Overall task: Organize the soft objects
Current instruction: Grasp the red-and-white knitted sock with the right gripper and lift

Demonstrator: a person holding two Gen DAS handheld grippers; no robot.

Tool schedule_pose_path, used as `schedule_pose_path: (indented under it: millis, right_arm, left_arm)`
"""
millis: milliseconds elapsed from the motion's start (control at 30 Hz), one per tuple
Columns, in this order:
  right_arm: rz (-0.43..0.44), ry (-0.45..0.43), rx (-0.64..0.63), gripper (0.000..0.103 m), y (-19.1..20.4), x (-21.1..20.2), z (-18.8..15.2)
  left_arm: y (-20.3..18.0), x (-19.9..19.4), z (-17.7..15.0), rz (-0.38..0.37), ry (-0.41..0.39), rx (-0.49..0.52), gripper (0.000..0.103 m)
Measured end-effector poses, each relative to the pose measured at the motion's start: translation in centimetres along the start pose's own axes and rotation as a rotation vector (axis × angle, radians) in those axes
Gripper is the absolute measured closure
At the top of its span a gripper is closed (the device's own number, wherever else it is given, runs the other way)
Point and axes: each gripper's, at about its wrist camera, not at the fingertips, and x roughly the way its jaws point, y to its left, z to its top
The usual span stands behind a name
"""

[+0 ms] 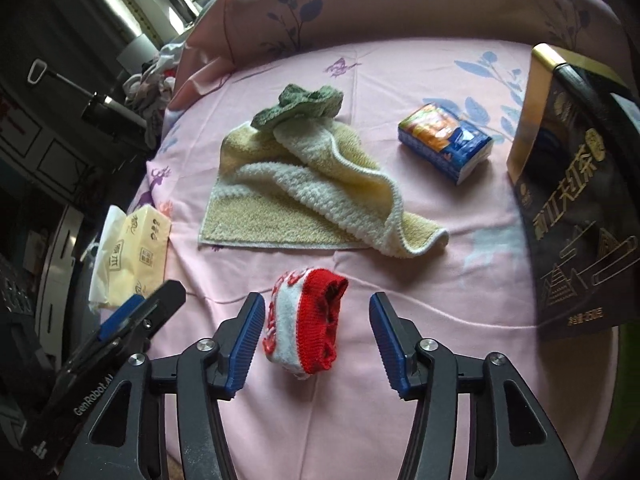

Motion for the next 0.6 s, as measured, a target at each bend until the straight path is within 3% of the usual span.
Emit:
schedule_pose_path:
  millis: [100,200,367,600]
  right_arm:
    - [-0.010,-0.059,0.015,0.044,-0.6,-1.5,0.4]
    - [0.035,-0.068,0.040,0.044,-1.2,-2.0,0.7]
    - [0.073,-0.024,0.065,0.044,-1.7,-0.8,0.7]
    - [0.109,0.017,0.032,0.044,-1.1,0.8,0.4]
  left_arm:
    - [-0.8,0.5,-0.3,-0.020,0.035,0.033,0.021]
    - [-2.0,0.8,-0.9,-0.055,0.063,0.079,0.021]
    - [-4.4,1.9,-2.1,-0.140,0.139,0.145,0.021]
    - [-6.0,3.8,-3.4,-0.201,0.249,0.162,0.035]
